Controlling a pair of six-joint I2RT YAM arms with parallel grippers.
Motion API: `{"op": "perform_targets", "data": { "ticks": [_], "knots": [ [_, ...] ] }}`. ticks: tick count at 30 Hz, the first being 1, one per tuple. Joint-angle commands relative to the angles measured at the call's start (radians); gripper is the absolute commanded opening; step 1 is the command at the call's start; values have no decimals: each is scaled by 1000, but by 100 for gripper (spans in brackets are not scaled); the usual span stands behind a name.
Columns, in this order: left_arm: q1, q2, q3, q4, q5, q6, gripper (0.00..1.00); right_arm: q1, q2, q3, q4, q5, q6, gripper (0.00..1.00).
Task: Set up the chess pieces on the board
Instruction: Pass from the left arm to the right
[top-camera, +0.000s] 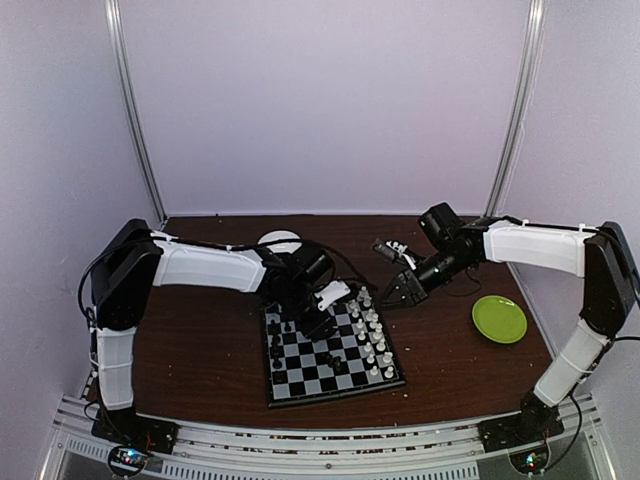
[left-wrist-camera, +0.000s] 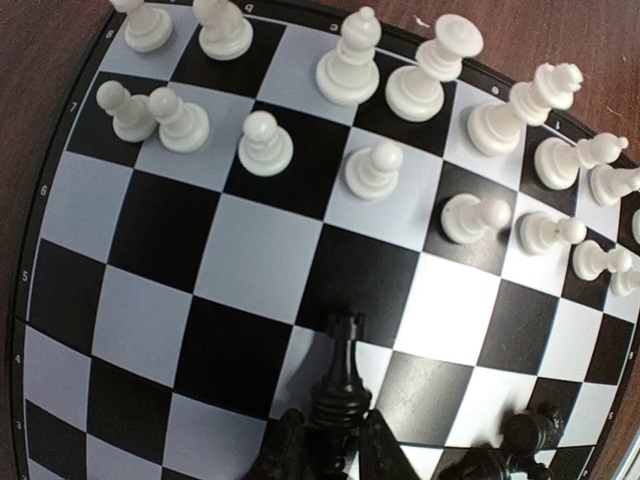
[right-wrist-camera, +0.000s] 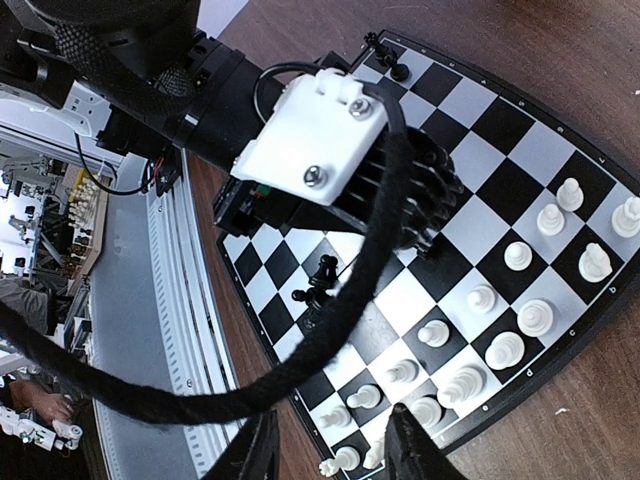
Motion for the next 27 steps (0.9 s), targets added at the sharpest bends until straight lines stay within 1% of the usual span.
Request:
{"op": "perform_targets", "data": {
  "ticks": [1, 8, 14, 17, 22, 27],
  "knots": [
    [-12, 36, 55, -57, -36, 20, 17, -6, -33, -11, 15, -5, -20, 37],
    [-29, 88, 127, -113, -69, 33, 19, -10, -38, -15, 17, -9, -21, 37],
    [-30, 84, 143, -125, -78, 30, 6, -18, -57, -23, 17, -10, -22, 37],
    [-29, 52, 141, -127, -100, 28, 3, -26, -76, -25, 16, -10, -21, 37],
    [-27, -54, 109, -123, -114, 28, 2, -37, -113, -18, 3, 2, -30, 37],
    [-24, -187, 21, -22, -82, -5, 2, -36, -94, 33, -21, -8, -16, 38]
  ]
}}
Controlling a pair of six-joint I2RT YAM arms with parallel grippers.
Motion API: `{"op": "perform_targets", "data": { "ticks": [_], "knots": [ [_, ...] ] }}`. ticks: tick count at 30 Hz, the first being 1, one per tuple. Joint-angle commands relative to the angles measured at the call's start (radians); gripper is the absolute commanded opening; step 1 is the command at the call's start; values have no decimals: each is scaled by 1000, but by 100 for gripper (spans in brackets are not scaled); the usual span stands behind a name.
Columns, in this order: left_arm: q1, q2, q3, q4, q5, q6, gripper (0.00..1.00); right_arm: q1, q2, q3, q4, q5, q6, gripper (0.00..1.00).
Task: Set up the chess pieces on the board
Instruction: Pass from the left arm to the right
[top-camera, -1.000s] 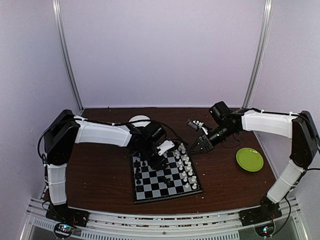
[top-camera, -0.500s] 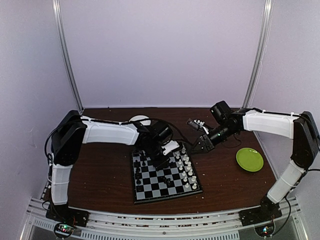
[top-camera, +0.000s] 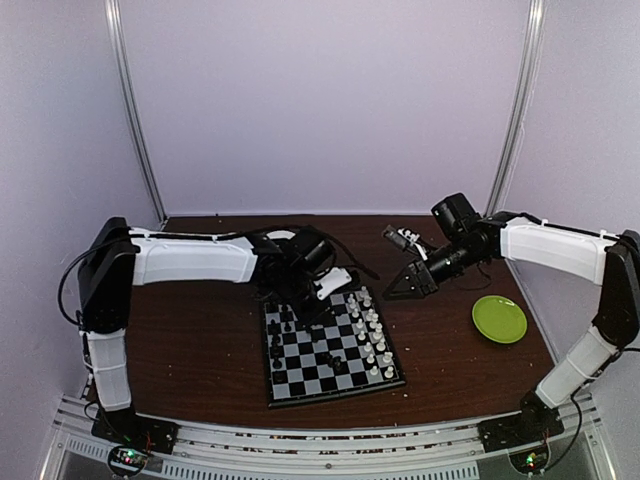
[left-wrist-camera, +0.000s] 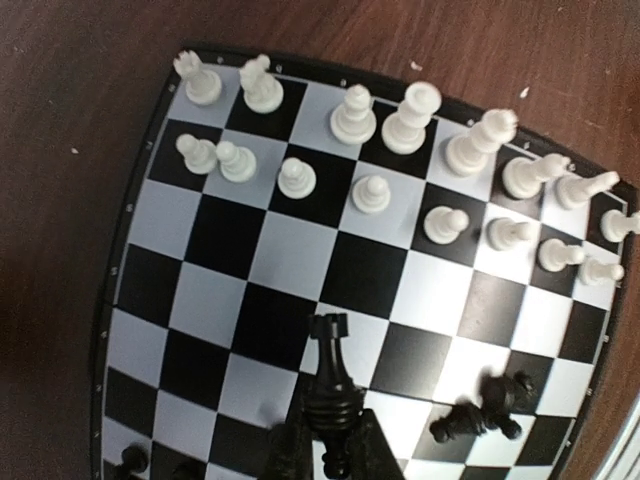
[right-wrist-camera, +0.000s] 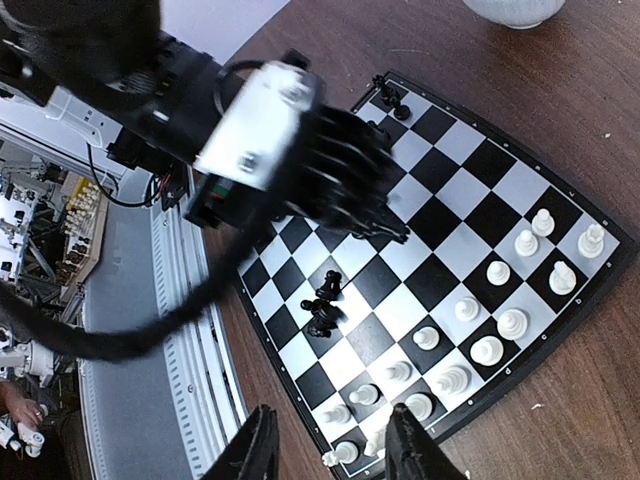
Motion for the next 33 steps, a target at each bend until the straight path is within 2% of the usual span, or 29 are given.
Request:
{"op": "perform_targets", "data": {
  "ticks": [1, 8, 12, 21, 33],
  "knots": [
    [2, -154, -69, 114, 28, -35, 2, -5, 15, 67, -33, -15, 7, 38],
    [5, -297, -244, 356, 104, -102, 2, 19, 131, 194, -57, -97, 80, 40],
    [5, -326, -281, 425, 130, -119, 2, 66, 182, 256, -53, -124, 121, 42],
    [5, -356, -319, 477, 158, -136, 3, 134, 252, 293, 3, -134, 211, 42],
    [4, -373, -340, 497, 165, -139, 4, 142, 274, 288, 52, -145, 265, 39]
  ]
}}
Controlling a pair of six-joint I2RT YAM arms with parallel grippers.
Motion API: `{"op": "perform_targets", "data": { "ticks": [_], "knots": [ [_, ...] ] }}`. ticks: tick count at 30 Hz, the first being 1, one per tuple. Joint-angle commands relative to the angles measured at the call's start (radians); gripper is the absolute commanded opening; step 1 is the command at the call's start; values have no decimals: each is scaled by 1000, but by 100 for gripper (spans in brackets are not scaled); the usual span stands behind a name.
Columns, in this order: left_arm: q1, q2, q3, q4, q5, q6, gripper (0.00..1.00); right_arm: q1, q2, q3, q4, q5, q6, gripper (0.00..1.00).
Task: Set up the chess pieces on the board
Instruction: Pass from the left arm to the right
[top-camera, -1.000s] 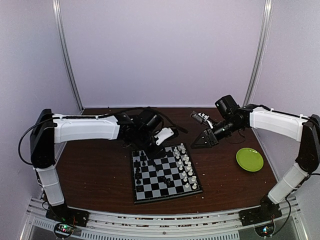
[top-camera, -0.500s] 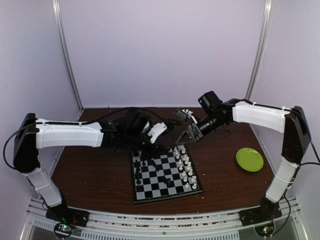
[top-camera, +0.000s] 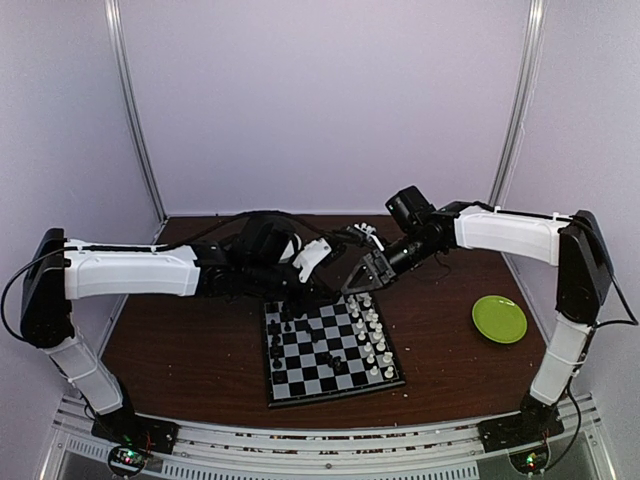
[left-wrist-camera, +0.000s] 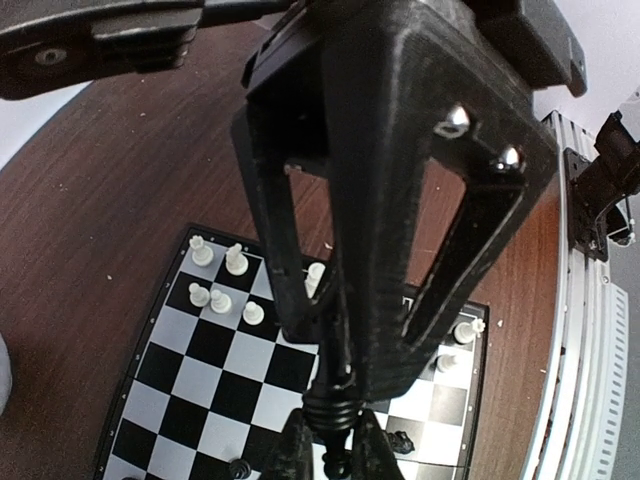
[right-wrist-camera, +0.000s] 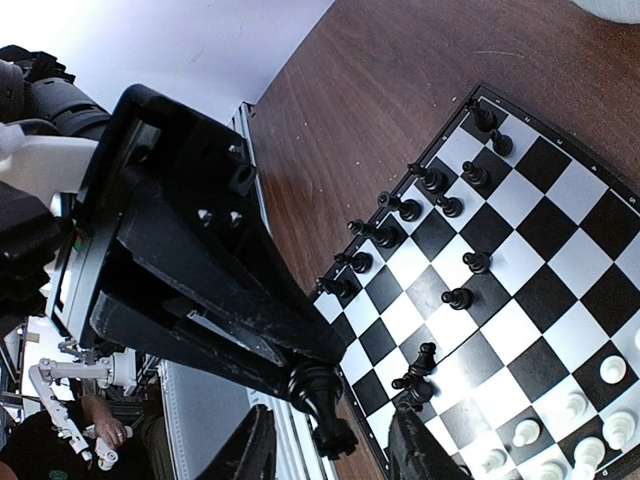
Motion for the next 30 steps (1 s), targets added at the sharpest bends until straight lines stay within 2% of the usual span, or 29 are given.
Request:
{"op": "perform_targets", "data": {
  "ticks": [1, 10, 13, 20, 24, 27, 30],
  "knots": [
    [4, -29, -13, 53, 16, -9, 4, 5, 15, 20, 42, -29, 35, 38],
    [4, -24, -11, 47, 15, -2, 4, 5, 10, -9, 125, -67, 84, 16],
    [4, -19, -7, 32, 7, 7, 4, -2, 1, -8, 128, -56, 80, 12],
    [17, -26, -32, -3, -29, 27, 3, -73, -64, -12, 119, -3, 47, 10],
    [61, -35, -52, -5, -5, 16, 3, -81, -105, -33, 66, 48, -32, 10],
    [114, -37, -38, -41, 32, -4, 3, -54, -169, -77, 42, 131, -117, 10],
    [171, -36, -14, -86, 61, -9, 3, 32, -223, -93, -20, 269, -247, 10]
  ]
}}
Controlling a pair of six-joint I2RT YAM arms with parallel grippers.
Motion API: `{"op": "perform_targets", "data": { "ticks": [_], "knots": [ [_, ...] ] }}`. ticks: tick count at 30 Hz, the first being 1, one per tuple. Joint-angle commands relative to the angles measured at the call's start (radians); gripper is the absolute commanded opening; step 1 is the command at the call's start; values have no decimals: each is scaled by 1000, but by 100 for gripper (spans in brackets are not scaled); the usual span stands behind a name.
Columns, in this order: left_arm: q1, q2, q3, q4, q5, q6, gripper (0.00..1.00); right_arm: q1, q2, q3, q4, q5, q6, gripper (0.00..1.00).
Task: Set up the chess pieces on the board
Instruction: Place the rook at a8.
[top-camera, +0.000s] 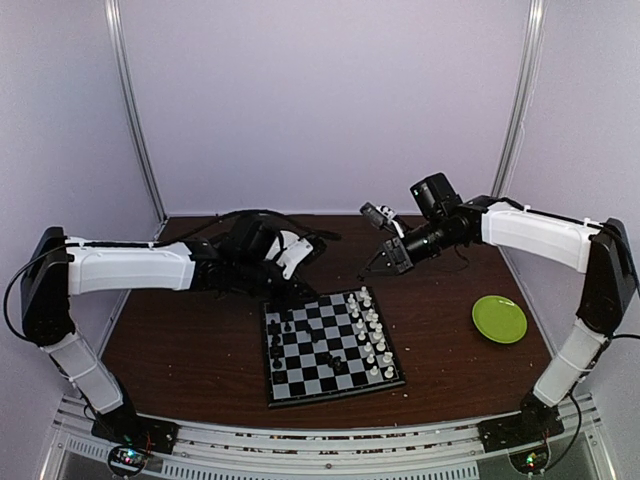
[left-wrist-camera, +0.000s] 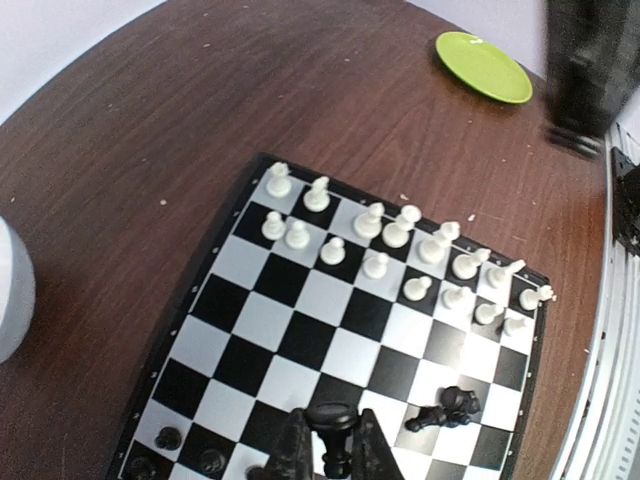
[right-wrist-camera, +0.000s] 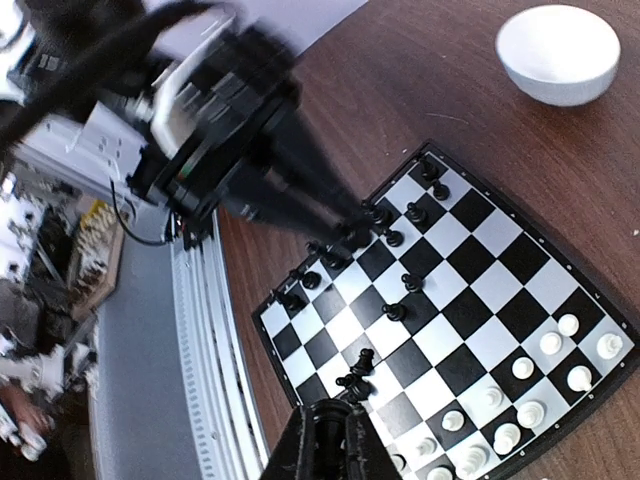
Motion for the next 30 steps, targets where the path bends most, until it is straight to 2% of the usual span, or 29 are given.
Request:
{"op": "perform_targets", "data": {
  "ticks": [1, 4, 7, 15, 19, 25, 30],
  "knots": [
    [86, -28, 45, -62, 57, -12, 3, 134, -97, -28, -90, 218, -220, 10],
    [128, -9, 73, -104, 76, -9, 3, 277, -102, -24, -109, 363, -305, 11],
    [142, -5, 63, -74, 87, -25, 3, 396, -59, 8, -116, 469, -351, 11],
    [149, -4, 35, 4, 98, -75, 3, 635, 185, 180, -205, 657, -468, 11],
    [154, -13, 28, 10, 98, -85, 4, 695, 295, 270, -233, 695, -483, 11],
    [156, -33, 13, 14, 92, -86, 4, 723, 439, 429, -298, 722, -474, 11],
    [157, -34, 2, 16, 95, -87, 4, 723, 473, 444, -296, 718, -474, 12]
  ]
}}
